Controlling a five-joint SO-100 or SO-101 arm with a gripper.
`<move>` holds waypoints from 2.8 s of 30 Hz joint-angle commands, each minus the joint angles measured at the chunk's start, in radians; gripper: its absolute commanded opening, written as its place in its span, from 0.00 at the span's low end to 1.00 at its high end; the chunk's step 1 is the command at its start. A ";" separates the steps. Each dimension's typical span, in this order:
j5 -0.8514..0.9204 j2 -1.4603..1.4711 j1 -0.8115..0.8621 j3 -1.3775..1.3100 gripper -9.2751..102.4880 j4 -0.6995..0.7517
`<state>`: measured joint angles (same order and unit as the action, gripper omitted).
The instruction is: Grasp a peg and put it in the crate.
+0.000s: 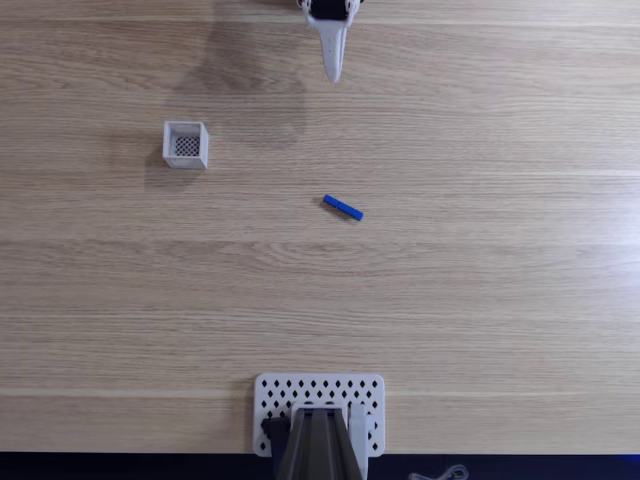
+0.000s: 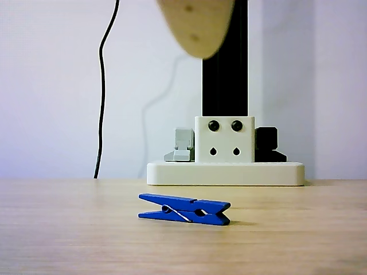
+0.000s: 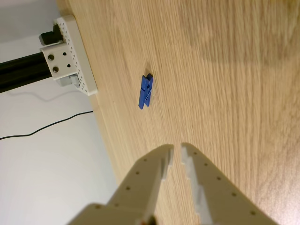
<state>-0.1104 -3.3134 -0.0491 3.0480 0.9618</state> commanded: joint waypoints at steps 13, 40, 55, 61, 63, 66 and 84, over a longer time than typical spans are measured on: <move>0.006 -0.017 -0.006 -0.003 0.08 -0.014; 0.005 -0.017 -0.006 -0.003 0.08 -0.014; 0.006 -0.017 -0.006 -0.003 0.08 -0.014; 0.006 -0.017 -0.006 -0.003 0.08 -0.014; 0.000 -0.017 -0.006 -0.003 0.08 -0.014; -0.002 -0.017 -0.006 -0.003 0.08 -0.014; -0.003 0.741 0.002 -0.472 0.08 0.009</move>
<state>-0.1104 -2.8317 -0.0476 2.8164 0.9618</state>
